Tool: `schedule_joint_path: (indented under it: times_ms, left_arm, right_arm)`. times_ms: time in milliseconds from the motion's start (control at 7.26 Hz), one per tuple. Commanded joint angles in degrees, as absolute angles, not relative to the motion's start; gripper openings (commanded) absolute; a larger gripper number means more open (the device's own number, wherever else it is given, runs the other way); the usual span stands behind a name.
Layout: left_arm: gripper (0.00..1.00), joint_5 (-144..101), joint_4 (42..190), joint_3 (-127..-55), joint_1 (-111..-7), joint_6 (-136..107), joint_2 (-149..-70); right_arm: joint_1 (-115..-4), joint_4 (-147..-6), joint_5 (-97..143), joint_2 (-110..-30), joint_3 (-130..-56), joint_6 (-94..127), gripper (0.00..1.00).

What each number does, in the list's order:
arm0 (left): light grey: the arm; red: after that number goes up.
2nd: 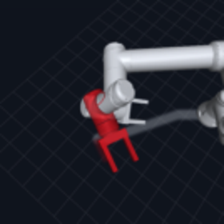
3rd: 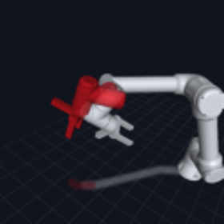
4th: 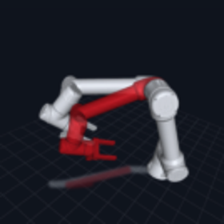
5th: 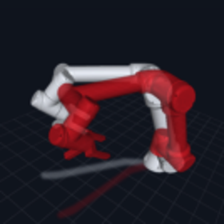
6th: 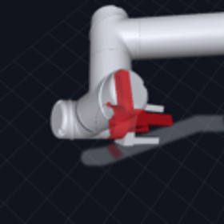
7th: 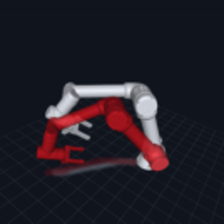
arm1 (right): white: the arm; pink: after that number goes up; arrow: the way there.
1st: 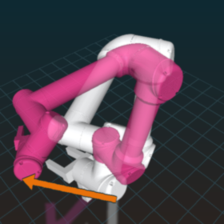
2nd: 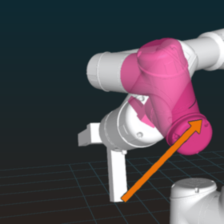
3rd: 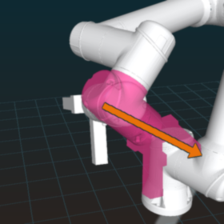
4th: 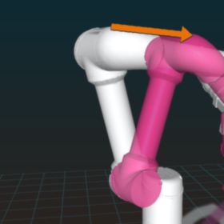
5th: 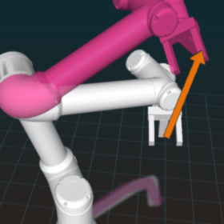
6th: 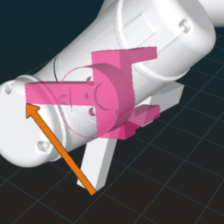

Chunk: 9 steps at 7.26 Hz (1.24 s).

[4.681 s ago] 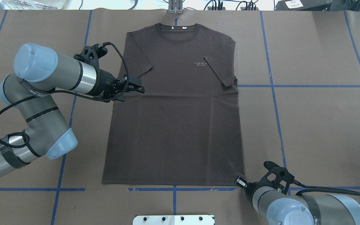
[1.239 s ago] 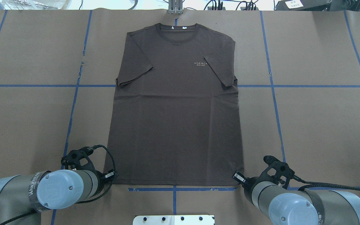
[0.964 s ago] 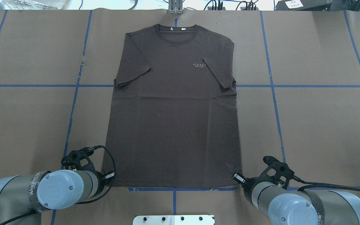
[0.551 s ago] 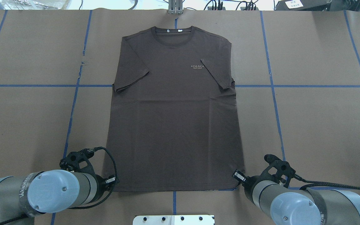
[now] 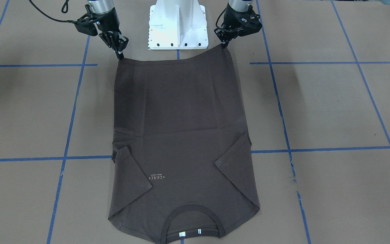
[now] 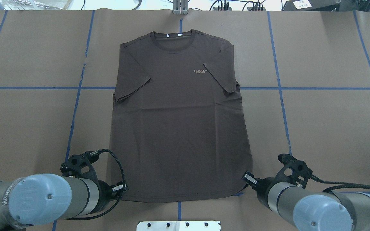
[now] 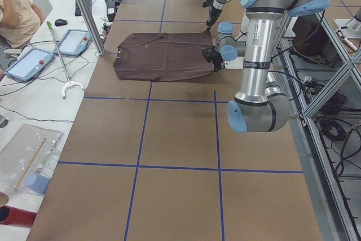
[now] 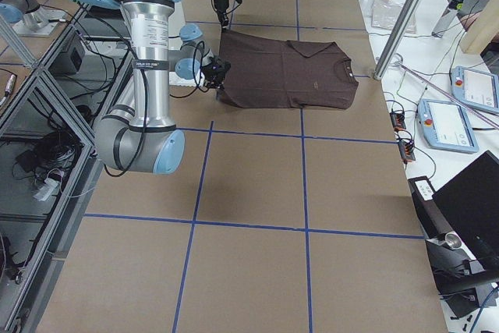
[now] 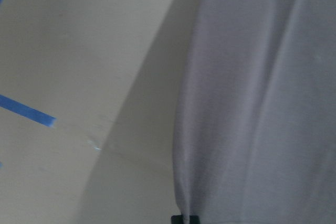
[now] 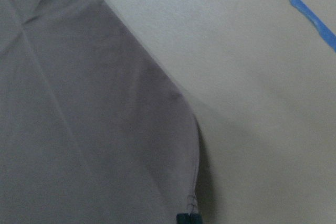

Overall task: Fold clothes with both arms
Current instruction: 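Lift the hem with both grippers and fold it toward the collar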

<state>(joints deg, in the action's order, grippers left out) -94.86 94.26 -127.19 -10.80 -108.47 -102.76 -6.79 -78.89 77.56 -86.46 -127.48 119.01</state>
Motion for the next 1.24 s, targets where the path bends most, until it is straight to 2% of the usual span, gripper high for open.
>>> schedule_joint_path:
  times_ms: [0, 275, 413, 688, 826, 1101]
  left_arm:
    - [0.00, -94.13, 94.31, -124.83, -17.54, -101.93, -105.54]
    - [0.00, -94.39, 94.92, -113.44, -27.11, -92.14, -114.56]
    - [0.00, -94.39, 97.53, -109.55, -30.64, -89.15, -116.44]
    - [0.00, -90.90, 113.91, -95.62, -35.40, -88.16, -118.72]
    - [0.00, -88.36, 116.86, -89.27, -39.25, -84.33, -122.22]
    - [0.00, -85.72, 117.15, -85.19, -43.31, -82.10, -124.18]
  right_arm:
    - [-17.17, -79.28, 82.84, -77.73, -121.59, 112.24, 0.00]
    - [-26.94, -79.36, 89.72, -70.61, -113.95, 107.25, 0.00]
    - [-29.85, -78.93, 89.74, -68.31, -109.47, 104.44, 0.00]
    - [-36.36, -78.40, 90.79, -60.69, -97.80, 99.87, 0.00]
    - [-39.61, -78.22, 91.05, -56.29, -90.25, 97.15, 0.00]
    - [-44.01, -66.07, 92.97, -53.71, -77.67, 95.46, 0.00]
